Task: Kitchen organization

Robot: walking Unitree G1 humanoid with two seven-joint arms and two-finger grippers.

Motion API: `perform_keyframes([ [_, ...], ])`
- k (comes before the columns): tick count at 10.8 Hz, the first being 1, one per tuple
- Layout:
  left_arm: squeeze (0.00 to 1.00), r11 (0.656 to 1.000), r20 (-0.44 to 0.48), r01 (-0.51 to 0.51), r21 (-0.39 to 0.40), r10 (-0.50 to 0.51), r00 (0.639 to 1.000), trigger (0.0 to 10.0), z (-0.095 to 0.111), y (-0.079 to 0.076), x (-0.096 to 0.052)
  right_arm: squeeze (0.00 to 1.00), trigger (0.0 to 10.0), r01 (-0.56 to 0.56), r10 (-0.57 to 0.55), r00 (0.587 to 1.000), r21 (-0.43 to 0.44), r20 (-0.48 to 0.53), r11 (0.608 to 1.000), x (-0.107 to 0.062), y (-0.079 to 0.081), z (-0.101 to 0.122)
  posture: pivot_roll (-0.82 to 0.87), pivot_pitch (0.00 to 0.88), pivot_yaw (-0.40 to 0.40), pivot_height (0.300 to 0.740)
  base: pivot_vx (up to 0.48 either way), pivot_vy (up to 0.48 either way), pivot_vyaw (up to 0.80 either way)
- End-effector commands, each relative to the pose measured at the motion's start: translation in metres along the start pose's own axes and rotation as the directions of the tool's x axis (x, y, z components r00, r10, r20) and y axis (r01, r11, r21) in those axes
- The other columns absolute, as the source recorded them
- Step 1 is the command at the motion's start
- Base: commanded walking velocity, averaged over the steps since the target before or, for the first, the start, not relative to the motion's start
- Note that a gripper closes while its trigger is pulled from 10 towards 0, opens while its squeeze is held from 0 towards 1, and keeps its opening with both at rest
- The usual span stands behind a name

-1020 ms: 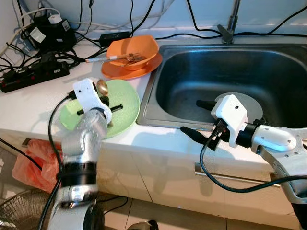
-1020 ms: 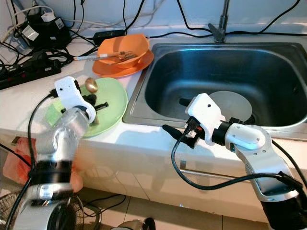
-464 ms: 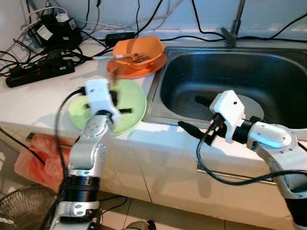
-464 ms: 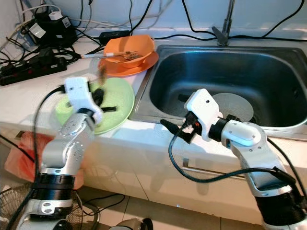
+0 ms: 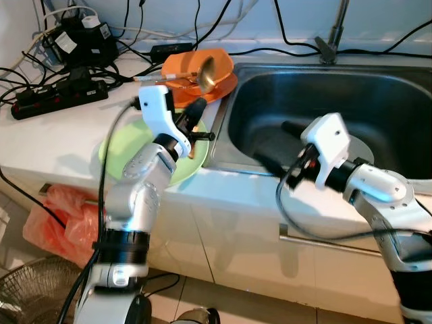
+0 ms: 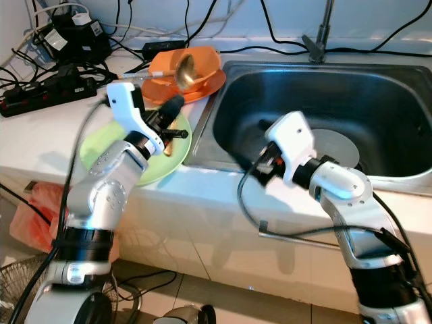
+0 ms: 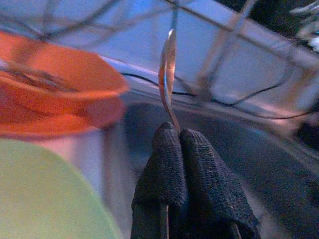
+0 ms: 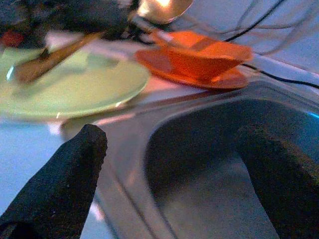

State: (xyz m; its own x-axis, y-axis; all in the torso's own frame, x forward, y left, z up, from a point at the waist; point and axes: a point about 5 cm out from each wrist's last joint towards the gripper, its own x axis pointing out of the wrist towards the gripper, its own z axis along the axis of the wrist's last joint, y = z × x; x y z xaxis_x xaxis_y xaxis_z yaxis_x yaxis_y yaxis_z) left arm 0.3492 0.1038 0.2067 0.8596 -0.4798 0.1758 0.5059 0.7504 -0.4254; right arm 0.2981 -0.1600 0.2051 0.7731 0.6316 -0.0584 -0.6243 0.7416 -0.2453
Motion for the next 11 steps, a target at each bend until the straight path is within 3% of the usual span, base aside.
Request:
perform_keyframes([
  [1, 0.00, 0.996, 0.003, 0.071, -0.049, -0.071, 0.997, 0.0, 0.005, -0.004, 0.003, 0.00, 10.0, 0.019, -0.020, 1.000, 0.042, 0.023, 0.999, 0.002, -0.003, 0.005, 0.07, 0.044, 0.120, 0.740, 0.000, 0.000, 0.00],
  [2, 0.00, 0.972, -0.024, 0.177, -0.152, -0.183, 0.983, 0.0, 0.003, -0.011, 0.006, 0.00, 10.0, 0.064, -0.077, 0.994, 0.164, 0.077, 0.984, 0.003, -0.010, 0.009, 0.07, 0.045, 0.120, 0.740, 0.000, 0.000, 0.00],
  [4, 0.00, 0.906, 0.012, 0.304, -0.296, -0.315, 0.949, 0.0, 0.006, -0.020, 0.008, 0.00, 10.0, 0.144, -0.194, 0.973, 0.333, 0.123, 0.932, 0.002, -0.026, 0.011, 0.07, 0.048, 0.117, 0.740, 0.000, 0.000, 0.00],
  [7, 0.00, 0.819, -0.035, 0.412, -0.399, -0.462, 0.886, 0.0, 0.001, -0.034, 0.015, 0.00, 10.0, 0.166, -0.249, 0.958, 0.432, 0.142, 0.886, 0.004, -0.028, 0.011, 0.06, 0.052, 0.129, 0.740, 0.000, 0.000, 0.00],
  [8, 0.00, 0.792, -0.034, 0.436, -0.428, -0.496, 0.868, 0.0, 0.000, -0.037, 0.013, 0.00, 10.0, 0.158, -0.260, 0.952, 0.470, 0.160, 0.868, 0.004, -0.028, 0.013, 0.06, 0.057, 0.129, 0.740, 0.000, 0.000, 0.00],
  [9, 0.00, 0.739, -0.057, 0.469, -0.484, -0.561, 0.826, 0.0, -0.009, -0.045, 0.005, 0.00, 10.0, 0.142, -0.296, 0.933, 0.547, 0.206, 0.825, 0.005, -0.031, 0.018, 0.06, 0.060, 0.130, 0.740, 0.000, 0.000, 0.00],
  [10, 0.00, 0.721, -0.086, 0.459, -0.519, -0.578, 0.811, 0.0, -0.019, -0.048, 0.001, 0.00, 10.0, 0.095, -0.298, 0.918, 0.582, 0.264, 0.808, 0.007, -0.030, 0.026, 0.07, 0.064, 0.132, 0.740, 0.000, 0.000, 0.00],
  [11, 0.00, 0.720, -0.075, 0.445, -0.533, -0.563, 0.823, 0.0, -0.018, -0.046, 0.002, 0.00, 10.0, 0.062, -0.282, 0.914, 0.586, 0.292, 0.808, 0.007, -0.028, 0.030, 0.07, 0.066, 0.133, 0.740, 0.000, 0.000, 0.00],
])
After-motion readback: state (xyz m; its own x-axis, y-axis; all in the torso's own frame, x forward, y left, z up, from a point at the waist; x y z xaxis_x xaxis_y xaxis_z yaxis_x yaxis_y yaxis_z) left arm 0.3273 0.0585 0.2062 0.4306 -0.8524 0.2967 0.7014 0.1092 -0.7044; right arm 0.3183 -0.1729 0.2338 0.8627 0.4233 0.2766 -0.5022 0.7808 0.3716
